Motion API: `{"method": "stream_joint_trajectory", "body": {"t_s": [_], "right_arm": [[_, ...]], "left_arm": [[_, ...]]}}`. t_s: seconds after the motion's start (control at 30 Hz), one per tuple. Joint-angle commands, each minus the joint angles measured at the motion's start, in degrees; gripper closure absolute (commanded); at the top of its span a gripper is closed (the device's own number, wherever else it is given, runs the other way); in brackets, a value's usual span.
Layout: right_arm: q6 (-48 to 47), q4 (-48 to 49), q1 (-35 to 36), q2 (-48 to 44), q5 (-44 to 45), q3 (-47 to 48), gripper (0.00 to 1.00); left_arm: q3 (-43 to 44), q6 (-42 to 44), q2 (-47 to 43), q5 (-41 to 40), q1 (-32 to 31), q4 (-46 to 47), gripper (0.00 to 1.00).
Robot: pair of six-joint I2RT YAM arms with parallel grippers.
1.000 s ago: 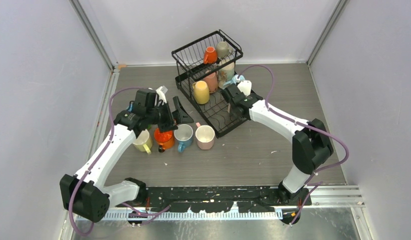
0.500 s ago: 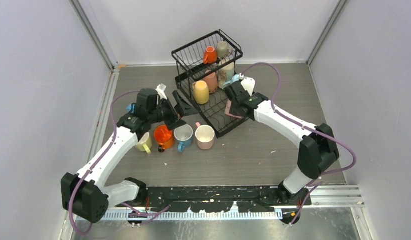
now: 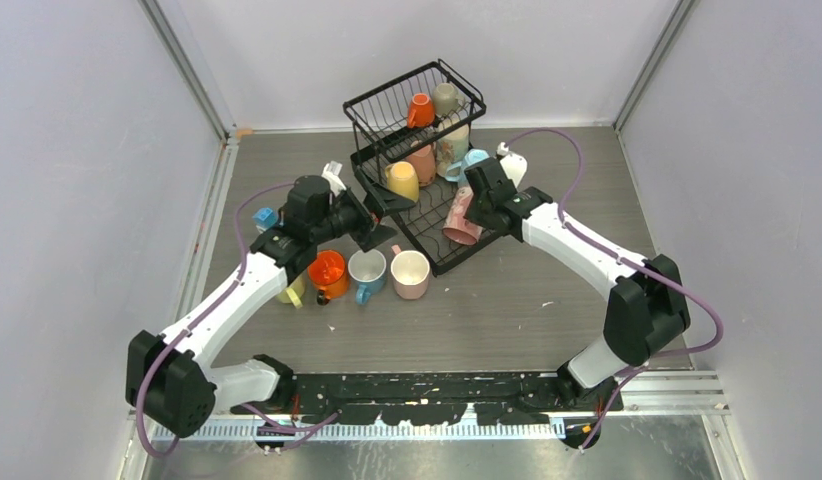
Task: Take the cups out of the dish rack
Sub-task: Unload the cup from the dish rack, then place the cup at the center of the board.
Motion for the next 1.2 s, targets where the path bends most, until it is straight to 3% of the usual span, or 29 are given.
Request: {"method": "stream_joint_trajectory", "body": {"t_s": [0.0, 0.53, 1.03, 1.17], "right_arm": [[4.2, 8.0, -2.2, -5.7, -1.4, 0.1, 0.99], [14.9, 15.9, -9.7, -8.2, -15.9, -1.9, 0.99], [15.0, 11.1, -9.9, -8.5, -19.7, 4.0, 0.99], [14.9, 9.4, -9.9, -8.5, -20.3, 5.7, 0.99]], "left_arm": [[0.1, -4.8, 1.5, -2.2, -1.2, 7.9, 0.0], [3.6, -4.6, 7.0, -5.2, -3.2, 9.2, 0.05], [11.2, 22.5, 10.4, -14.1, -7.8, -0.7, 0.24], [8.3, 30.9, 10.3, -17.4, -9.3, 3.3, 0.33]]}}
